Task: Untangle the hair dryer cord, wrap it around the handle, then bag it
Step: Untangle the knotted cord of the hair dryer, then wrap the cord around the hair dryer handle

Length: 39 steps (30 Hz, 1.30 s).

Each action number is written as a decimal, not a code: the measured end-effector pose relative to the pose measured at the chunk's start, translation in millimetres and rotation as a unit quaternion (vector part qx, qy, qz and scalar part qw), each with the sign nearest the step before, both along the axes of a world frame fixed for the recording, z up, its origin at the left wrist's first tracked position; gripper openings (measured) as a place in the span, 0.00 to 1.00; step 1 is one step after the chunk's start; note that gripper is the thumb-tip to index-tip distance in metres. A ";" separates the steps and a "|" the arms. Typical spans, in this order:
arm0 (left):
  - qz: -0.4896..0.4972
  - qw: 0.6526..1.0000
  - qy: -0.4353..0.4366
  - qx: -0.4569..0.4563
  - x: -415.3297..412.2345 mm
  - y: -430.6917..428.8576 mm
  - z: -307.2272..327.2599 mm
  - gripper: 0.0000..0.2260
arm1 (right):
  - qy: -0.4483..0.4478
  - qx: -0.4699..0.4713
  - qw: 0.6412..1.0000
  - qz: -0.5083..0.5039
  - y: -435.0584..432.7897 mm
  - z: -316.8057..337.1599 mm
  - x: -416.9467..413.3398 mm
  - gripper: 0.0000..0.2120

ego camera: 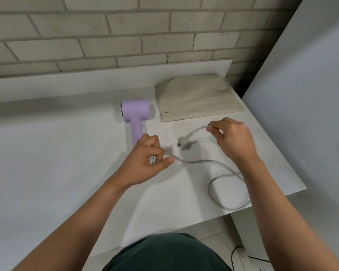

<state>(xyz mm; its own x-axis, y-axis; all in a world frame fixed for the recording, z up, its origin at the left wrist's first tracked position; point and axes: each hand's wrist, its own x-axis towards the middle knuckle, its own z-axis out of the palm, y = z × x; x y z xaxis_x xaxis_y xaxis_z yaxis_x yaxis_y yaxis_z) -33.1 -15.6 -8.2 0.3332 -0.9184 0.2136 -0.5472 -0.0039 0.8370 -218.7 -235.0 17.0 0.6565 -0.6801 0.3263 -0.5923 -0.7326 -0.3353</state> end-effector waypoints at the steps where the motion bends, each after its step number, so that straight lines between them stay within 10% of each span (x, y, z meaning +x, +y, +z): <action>1: -0.014 1.000 -0.025 -0.002 0.0 2.2 -2.1 0.20 | 0.018 0.000 1.000 0.009 -0.6 -8.6 2.1 0.08; 12: -0.143 0.958 -0.247 -0.014 -8.6 12.2 -16.0 0.15 | 0.168 0.083 0.982 -0.022 -4.0 -55.7 20.6 0.26; 16: -0.166 0.951 -0.260 -0.024 -9.6 15.0 -17.7 0.15 | 0.096 0.147 0.964 0.198 45.7 -29.5 35.3 0.37; 21: -0.152 0.958 -0.240 -0.045 -11.4 16.7 -14.9 0.14 | 0.098 0.298 0.905 0.289 71.2 -28.8 40.9 0.07; 26: 0.011 0.999 -0.016 -0.041 -10.3 27.8 -19.3 0.24 | -0.010 0.399 0.882 0.250 59.8 -16.2 34.7 0.05; 29: 0.061 0.990 0.127 -0.016 -17.2 34.3 -17.6 0.17 | -0.040 0.306 0.918 0.251 48.3 -11.6 34.5 0.04; 32: 0.079 0.987 0.139 0.020 -20.2 40.6 -19.6 0.03 | -0.096 0.199 0.943 0.248 41.7 -4.6 37.2 0.06; 39: 0.083 0.986 0.137 0.036 -13.1 45.8 -18.2 0.05 | -0.104 0.093 0.969 0.204 38.3 0.1 55.2 0.08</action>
